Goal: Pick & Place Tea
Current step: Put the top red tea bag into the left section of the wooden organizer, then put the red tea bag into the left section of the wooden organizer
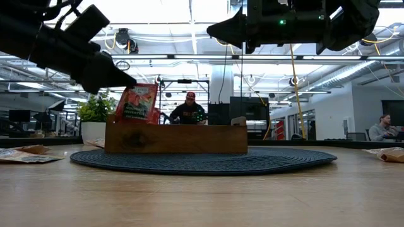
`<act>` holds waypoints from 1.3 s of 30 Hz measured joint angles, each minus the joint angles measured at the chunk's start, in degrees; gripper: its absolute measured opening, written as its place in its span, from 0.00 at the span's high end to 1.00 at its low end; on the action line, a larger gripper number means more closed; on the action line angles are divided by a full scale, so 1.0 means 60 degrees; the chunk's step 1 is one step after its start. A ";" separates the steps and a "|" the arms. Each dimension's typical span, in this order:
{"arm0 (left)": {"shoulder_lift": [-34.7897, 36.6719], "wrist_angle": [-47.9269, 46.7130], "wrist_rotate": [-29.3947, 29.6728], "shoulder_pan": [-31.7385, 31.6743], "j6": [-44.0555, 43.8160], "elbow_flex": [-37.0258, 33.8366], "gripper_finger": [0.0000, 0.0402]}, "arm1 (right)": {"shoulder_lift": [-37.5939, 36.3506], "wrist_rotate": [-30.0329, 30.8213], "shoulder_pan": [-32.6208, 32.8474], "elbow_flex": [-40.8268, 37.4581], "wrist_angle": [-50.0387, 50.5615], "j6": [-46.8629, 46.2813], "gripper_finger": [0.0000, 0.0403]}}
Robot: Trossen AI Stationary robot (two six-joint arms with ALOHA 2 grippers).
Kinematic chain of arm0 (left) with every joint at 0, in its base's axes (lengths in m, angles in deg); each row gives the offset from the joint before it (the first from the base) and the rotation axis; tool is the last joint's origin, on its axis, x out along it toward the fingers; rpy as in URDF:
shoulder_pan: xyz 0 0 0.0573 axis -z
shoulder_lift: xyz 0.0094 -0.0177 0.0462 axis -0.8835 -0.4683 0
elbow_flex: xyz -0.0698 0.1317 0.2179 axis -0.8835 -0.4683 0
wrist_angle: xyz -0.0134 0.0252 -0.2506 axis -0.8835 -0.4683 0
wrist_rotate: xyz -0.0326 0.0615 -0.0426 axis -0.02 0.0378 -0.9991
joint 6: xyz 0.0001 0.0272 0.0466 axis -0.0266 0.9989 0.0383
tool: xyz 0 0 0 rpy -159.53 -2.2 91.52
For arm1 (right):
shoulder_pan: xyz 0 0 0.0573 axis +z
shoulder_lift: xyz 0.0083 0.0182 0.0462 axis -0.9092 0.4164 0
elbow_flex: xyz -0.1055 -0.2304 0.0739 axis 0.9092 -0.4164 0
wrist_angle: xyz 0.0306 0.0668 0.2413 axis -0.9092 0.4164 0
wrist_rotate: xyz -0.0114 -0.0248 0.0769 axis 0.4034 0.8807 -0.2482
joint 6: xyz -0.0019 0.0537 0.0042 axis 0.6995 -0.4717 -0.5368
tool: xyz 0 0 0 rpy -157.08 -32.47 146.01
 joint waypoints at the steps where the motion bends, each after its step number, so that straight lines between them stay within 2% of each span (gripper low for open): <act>1: -0.0113 0.0117 -0.0006 -0.0007 0.0008 -0.0002 1.00 | 0.0000 0.0000 0.0000 0.0000 -0.0003 0.0003 1.00; 10: -0.1733 0.2050 -0.0017 -0.0186 0.0579 -0.0002 1.00 | 0.0000 0.0000 0.0004 0.0000 0.0004 0.0003 1.00; 23: -0.1865 0.2087 -0.0251 -0.0186 0.0562 0.0002 0.98 | 0.0000 0.0000 0.0004 0.0000 0.0114 0.0003 1.00; 28: -0.1865 0.2096 -0.0230 -0.0186 0.0248 0.0002 0.87 | 0.0000 0.0000 0.0004 0.0000 0.0113 0.0003 1.00; 32: -0.1865 0.2191 0.0007 -0.0107 0.0605 0.0002 0.75 | 0.0000 0.0000 0.0004 0.0000 0.0117 0.0003 1.00; 35: -0.1865 0.2485 0.0797 0.0065 0.1360 0.0071 0.67 | 0.0000 0.0000 0.0004 0.0000 0.0127 0.0003 1.00; 39: -0.1865 0.3203 0.2206 0.0399 0.3136 0.0356 0.59 | 0.0000 -0.0003 0.0004 0.0000 0.0131 0.0003 1.00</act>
